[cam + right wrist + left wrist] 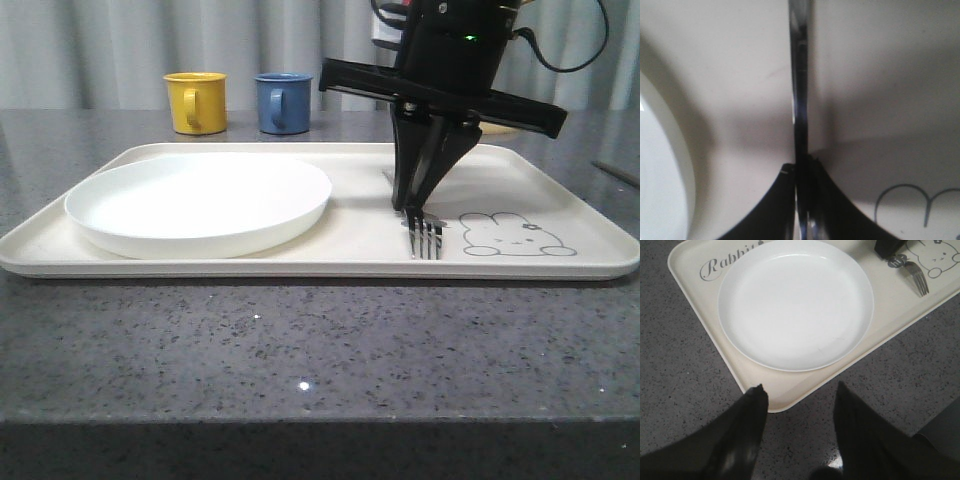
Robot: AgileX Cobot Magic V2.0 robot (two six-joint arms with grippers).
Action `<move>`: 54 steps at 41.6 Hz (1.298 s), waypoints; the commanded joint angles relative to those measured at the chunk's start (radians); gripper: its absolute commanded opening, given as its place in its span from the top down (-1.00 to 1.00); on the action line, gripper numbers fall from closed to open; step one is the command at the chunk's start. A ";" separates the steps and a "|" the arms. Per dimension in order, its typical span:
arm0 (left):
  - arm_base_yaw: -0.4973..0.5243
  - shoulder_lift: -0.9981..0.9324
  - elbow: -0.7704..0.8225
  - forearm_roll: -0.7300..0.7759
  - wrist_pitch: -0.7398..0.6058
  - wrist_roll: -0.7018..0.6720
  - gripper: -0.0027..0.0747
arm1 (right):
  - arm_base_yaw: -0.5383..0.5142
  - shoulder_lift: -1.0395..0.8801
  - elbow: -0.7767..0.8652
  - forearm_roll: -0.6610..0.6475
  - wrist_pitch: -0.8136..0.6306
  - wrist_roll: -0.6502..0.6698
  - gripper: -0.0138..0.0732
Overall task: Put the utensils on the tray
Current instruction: 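Place the fork on the tray beside the bunny and release, then grasp the silver chopsticks with the right gripper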
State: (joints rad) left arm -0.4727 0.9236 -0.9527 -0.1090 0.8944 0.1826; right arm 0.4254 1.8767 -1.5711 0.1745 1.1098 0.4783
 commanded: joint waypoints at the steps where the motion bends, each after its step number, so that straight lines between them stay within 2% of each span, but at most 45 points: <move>1: -0.008 -0.010 -0.025 -0.010 -0.059 -0.011 0.12 | 0.002 -0.051 -0.035 0.012 -0.028 0.001 0.25; 4: -0.008 -0.010 -0.025 -0.010 -0.059 -0.011 0.12 | 0.002 -0.054 -0.035 0.005 -0.036 0.000 0.07; 7: -0.008 -0.010 -0.025 -0.010 -0.059 -0.011 0.12 | 0.002 -0.063 -0.035 -0.007 -0.046 -0.012 -0.01; 17: -0.008 -0.010 -0.025 -0.010 -0.059 -0.011 0.12 | 0.002 -0.168 -0.036 -0.130 -0.040 -0.153 0.00; 29: -0.008 -0.010 -0.025 -0.010 -0.059 -0.011 0.12 | -0.044 -0.324 -0.034 -0.383 0.149 -0.242 0.00; 37: -0.008 -0.010 -0.025 -0.010 -0.057 -0.011 0.12 | -0.171 -0.360 -0.034 -0.361 0.184 -0.330 0.00; 46: -0.008 -0.010 -0.025 -0.010 -0.057 -0.011 0.12 | -0.344 -0.360 0.018 -0.233 0.168 -0.456 0.00; 54: -0.008 -0.010 -0.025 -0.010 -0.057 -0.011 0.12 | -0.455 -0.330 0.126 -0.211 0.118 -0.465 0.00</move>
State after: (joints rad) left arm -0.4727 0.9236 -0.9527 -0.1070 0.8937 0.1797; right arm 0.0088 1.5618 -1.4632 -0.0422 1.2428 0.0314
